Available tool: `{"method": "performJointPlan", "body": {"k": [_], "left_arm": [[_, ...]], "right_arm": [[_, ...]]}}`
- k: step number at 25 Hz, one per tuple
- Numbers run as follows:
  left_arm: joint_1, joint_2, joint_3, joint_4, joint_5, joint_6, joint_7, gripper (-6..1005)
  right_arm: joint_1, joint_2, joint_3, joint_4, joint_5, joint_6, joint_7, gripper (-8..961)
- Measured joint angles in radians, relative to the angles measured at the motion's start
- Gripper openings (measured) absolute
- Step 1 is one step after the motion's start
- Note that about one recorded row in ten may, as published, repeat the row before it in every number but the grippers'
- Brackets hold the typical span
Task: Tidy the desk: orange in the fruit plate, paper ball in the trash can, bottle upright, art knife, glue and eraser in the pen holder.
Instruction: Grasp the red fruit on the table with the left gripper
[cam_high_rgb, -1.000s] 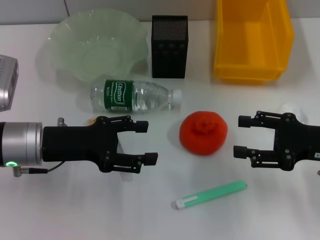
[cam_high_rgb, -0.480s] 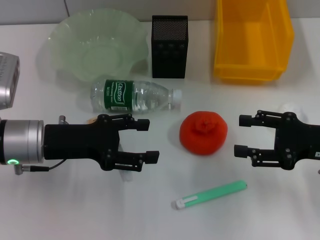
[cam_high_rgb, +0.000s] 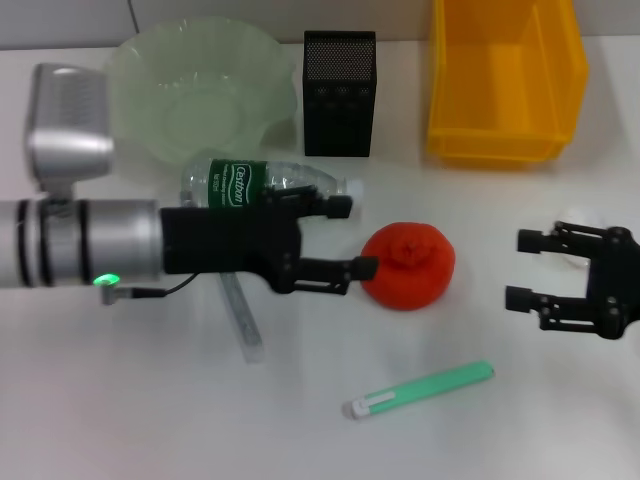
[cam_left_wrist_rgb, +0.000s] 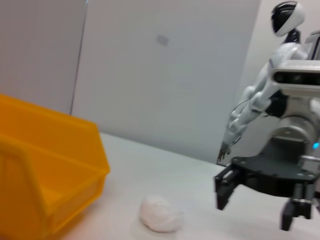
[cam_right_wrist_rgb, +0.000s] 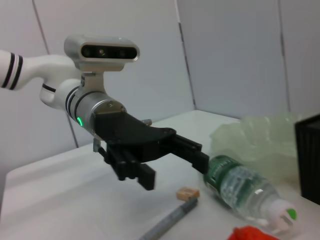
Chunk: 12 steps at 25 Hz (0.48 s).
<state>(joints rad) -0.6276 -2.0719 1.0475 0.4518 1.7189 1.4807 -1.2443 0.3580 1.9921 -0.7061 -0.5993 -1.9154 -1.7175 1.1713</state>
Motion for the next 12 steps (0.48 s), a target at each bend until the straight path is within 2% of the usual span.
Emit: {"method": "performJointPlan", "body": {"k": [3, 5, 8, 11, 12], "left_arm": [[-0.036, -0.001, 0.001, -0.040, 0.000, -0.038, 0.002, 798], [-0.036, -0.001, 0.001, -0.040, 0.000, -0.038, 0.002, 794], [-0.126, -0.007, 0.025, -0.142, -0.001, -0.160, 0.041, 788], [-0.126, -0.007, 0.025, -0.142, -0.001, -0.160, 0.041, 782], [-0.147, -0.008, 0.033, -0.170, -0.002, -0.190, 0.053, 780]], "right_arm": [[-0.011, -0.001, 0.057, 0.000, -0.041, -0.009, 0.001, 762], [-0.012, -0.001, 0.063, 0.000, -0.045, -0.008, 0.001, 762], [-0.013, -0.001, 0.067, 0.000, -0.054, -0.003, 0.001, 762], [-0.013, -0.001, 0.067, -0.001, -0.055, -0.002, 0.001, 762], [-0.013, -0.001, 0.067, -0.001, -0.055, -0.001, 0.001, 762]]}}
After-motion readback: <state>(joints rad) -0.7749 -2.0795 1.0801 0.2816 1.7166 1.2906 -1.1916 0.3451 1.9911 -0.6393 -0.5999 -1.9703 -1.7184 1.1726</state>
